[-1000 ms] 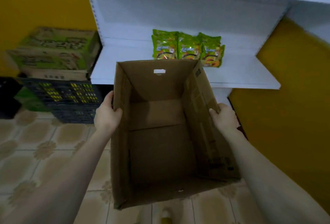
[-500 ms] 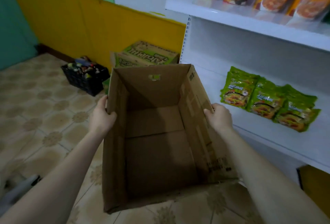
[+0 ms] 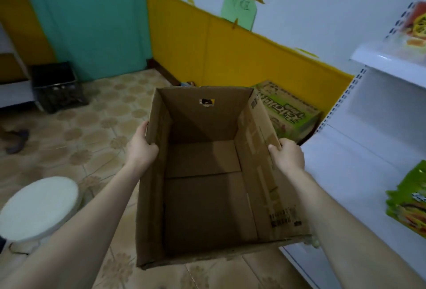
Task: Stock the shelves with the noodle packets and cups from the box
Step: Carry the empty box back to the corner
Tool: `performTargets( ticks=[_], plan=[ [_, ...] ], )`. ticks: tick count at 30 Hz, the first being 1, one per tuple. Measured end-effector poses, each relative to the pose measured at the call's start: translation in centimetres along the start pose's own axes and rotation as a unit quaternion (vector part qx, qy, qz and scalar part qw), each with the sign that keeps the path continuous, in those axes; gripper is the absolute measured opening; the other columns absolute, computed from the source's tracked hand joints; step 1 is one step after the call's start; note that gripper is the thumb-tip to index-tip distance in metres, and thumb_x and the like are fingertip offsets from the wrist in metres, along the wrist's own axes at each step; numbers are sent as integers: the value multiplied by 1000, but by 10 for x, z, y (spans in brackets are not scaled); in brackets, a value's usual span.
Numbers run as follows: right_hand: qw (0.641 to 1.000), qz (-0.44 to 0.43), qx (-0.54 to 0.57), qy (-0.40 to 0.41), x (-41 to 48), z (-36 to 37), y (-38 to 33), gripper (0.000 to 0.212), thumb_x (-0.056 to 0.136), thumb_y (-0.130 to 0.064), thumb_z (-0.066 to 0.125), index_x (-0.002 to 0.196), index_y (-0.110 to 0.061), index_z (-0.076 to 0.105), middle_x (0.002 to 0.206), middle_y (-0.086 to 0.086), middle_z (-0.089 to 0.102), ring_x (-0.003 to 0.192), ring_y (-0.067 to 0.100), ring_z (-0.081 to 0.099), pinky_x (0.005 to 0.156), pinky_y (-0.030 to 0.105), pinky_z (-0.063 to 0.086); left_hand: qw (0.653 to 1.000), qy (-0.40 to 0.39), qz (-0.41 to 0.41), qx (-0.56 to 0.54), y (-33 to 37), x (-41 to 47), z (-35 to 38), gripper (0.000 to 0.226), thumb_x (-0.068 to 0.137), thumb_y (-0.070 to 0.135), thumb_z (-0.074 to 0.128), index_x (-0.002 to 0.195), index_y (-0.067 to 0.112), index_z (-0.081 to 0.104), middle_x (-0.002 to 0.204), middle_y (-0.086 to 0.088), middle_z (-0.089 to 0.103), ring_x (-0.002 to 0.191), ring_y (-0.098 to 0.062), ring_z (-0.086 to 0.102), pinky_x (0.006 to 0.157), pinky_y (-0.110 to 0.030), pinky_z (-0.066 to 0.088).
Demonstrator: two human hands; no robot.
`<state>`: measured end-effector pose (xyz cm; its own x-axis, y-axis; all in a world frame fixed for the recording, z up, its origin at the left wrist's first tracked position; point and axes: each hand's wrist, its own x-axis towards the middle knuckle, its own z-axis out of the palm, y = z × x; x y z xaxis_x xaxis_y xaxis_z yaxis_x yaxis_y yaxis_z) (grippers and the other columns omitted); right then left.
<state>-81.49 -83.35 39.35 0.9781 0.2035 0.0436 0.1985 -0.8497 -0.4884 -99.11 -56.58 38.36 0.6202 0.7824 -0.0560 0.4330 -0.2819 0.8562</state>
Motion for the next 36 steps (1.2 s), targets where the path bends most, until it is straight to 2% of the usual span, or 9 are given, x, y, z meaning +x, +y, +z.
performTargets(
  ticks=[3,6,10,13,16,20,26,31,36],
  plan=[
    [1000,-10,4,-21,34,27,-48,29,93,-29,51,97,-2,62,81,10,60,74,29,55,55,28,35,1000,25,-8,5,-9,49,-24,70,85,-5,47,144,26,26,127,-13,55,93,-32,62,61,-37,55],
    [999,-9,-4,-32,65,51,-95,30,94,-28,50,103,-2,61,71,3,53,62,20,49,45,25,29,999,38,-8,15,-15,99,-45,68,85,-4,47,144,25,28,128,-14,55,102,-34,60,74,-43,56],
    [999,-15,-2,-34,108,80,-149,28,94,-27,51,106,-4,61,97,13,66,78,27,59,57,28,40,999,49,-15,8,-19,164,-65,71,85,-7,47,146,23,26,139,-12,46,113,-32,55,79,-40,54],
    [999,-26,0,-35,144,100,-182,27,95,-27,50,106,-5,61,94,12,66,71,23,54,55,27,39,998,59,-19,19,-25,217,-72,71,85,-4,48,144,27,26,135,-11,50,103,-32,59,77,-45,56],
    [999,-32,0,-39,183,121,-212,28,95,-27,50,106,-4,60,91,12,65,70,24,55,56,28,40,997,69,-24,17,-29,270,-74,72,84,-4,48,143,30,26,134,-11,51,103,-33,59,79,-48,55],
    [998,-38,-6,-42,244,157,-250,27,94,-28,50,103,-4,59,96,15,65,84,31,61,64,33,46,996,81,-30,21,-31,342,-71,71,84,-5,48,143,28,27,137,-11,48,111,-34,56,82,-50,54],
    [998,-53,7,-42,342,208,-314,25,93,-27,52,104,-6,61,105,13,66,95,30,62,74,35,50,993,107,-54,13,-28,450,-70,72,84,-6,49,144,27,26,138,-11,47,118,-32,51,89,-50,51],
    [996,-75,15,-43,409,248,-374,24,93,-26,53,106,-7,61,109,12,66,99,29,62,75,32,48,989,126,-73,17,-36,534,-79,70,86,-4,49,144,29,26,137,-9,48,117,-32,53,86,-50,52],
    [997,-49,35,-40,457,297,-416,25,93,-25,53,108,-7,60,112,13,65,103,29,62,82,34,50,990,117,-74,35,-45,621,-84,66,88,0,49,143,29,27,134,-9,51,110,-31,56,83,-48,54]
  ],
)
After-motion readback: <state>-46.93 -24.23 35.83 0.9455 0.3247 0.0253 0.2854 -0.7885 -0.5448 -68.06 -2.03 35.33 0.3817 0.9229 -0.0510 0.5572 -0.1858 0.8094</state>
